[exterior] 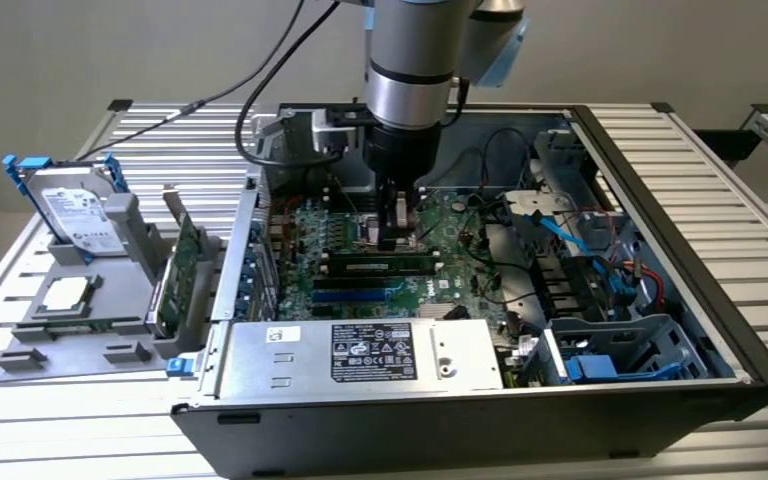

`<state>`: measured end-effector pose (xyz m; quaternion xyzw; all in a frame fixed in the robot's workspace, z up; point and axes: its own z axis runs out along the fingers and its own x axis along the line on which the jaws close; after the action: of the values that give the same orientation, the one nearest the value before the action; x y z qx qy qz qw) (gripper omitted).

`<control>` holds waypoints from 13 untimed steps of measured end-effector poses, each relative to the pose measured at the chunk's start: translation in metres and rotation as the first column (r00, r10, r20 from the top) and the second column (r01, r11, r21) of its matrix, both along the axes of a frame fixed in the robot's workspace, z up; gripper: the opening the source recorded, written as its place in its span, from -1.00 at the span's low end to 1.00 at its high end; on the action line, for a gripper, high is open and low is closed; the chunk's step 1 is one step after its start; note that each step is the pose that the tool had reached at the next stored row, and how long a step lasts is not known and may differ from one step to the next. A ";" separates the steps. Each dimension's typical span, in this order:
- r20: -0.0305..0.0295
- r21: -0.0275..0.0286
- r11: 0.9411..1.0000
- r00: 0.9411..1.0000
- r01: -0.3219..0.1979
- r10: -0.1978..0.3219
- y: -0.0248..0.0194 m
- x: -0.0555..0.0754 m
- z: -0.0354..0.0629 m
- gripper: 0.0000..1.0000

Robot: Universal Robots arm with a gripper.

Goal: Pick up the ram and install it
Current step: 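Press down the ram until it locks into place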

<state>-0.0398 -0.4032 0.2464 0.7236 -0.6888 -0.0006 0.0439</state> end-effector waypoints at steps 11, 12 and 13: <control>0.000 0.000 1.000 1.000 0.000 0.000 0.0040 -0.001 -0.0107 -0.79; 0.000 0.000 1.000 1.000 0.000 0.000 0.0040 -0.001 -0.0116 -0.79; 0.000 0.000 1.000 1.000 0.000 0.000 0.0040 -0.001 -0.0126 -0.79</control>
<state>-0.0407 -0.3992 0.2339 0.7236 -0.6889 -0.0006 0.0439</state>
